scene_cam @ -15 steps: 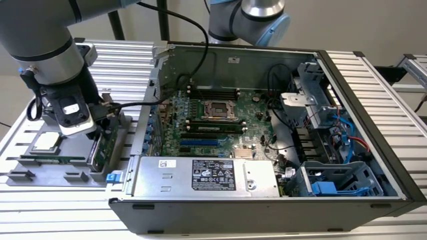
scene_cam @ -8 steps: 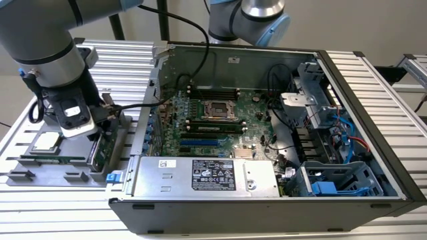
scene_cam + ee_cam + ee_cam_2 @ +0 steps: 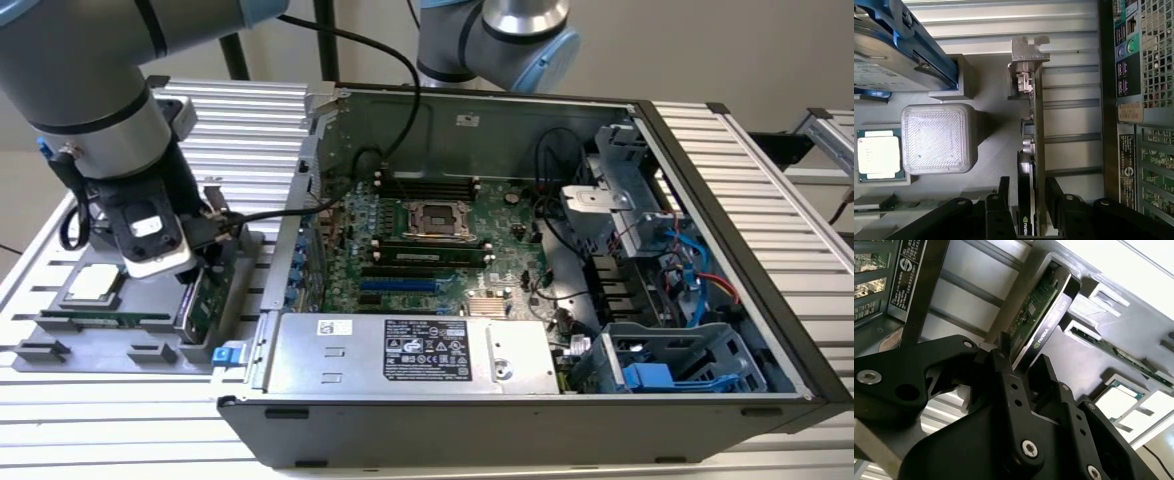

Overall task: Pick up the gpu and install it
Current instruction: 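Pick up the gpu and move the gpu toward the slot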

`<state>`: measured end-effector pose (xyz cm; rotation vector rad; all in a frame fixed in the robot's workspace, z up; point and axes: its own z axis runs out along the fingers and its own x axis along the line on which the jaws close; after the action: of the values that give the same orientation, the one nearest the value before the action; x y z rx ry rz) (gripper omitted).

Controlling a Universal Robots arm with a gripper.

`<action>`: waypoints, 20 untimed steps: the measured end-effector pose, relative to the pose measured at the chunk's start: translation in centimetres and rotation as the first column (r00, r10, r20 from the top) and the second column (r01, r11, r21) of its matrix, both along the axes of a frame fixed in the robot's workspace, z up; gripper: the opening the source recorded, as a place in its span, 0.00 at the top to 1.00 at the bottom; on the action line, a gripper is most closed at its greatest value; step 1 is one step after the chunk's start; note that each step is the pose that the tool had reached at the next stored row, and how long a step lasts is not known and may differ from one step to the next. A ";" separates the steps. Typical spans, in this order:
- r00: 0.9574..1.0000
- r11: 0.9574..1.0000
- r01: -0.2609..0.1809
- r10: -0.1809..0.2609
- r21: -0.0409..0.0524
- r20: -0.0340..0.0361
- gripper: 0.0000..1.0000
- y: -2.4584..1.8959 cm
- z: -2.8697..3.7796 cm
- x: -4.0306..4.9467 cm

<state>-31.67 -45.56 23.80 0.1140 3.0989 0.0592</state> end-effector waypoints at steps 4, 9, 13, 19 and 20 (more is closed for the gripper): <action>1.000 1.000 0.000 0.000 0.000 0.000 0.00 0.00 -0.13 0.00; 1.000 1.000 -0.001 0.001 0.000 0.000 0.00 0.00 -0.25 0.00; 1.000 1.000 -0.004 0.004 0.000 0.001 0.00 0.00 -0.32 -0.01; 1.000 1.000 -0.011 0.011 0.000 0.001 0.00 0.00 -0.39 -0.01; 1.000 1.000 -0.011 0.011 0.000 0.001 0.00 0.00 -0.40 -0.01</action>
<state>-31.68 -45.56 23.40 0.0969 3.0989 0.0596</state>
